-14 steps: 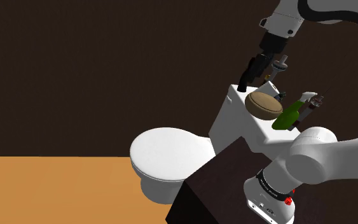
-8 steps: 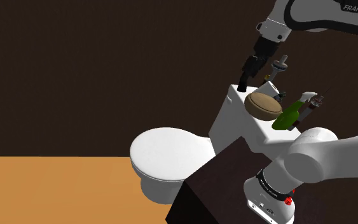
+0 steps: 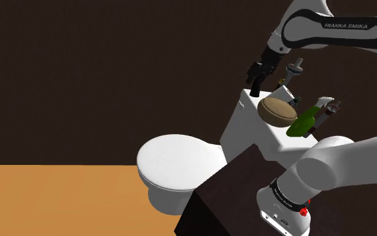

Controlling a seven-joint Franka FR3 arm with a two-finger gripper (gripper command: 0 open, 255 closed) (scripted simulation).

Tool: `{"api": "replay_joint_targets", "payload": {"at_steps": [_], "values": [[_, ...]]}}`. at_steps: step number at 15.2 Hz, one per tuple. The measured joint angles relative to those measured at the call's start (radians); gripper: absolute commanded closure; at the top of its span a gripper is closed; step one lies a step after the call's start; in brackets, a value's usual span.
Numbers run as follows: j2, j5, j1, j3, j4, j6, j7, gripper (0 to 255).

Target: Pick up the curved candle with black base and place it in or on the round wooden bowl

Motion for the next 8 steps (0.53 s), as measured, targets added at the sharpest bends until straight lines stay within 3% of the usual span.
{"api": "replay_joint_targets", "payload": {"at_steps": [8], "values": [[0.189, -0.025, -0.073, -0.077, 0.032, 0.271, 0.066, 0]]}}
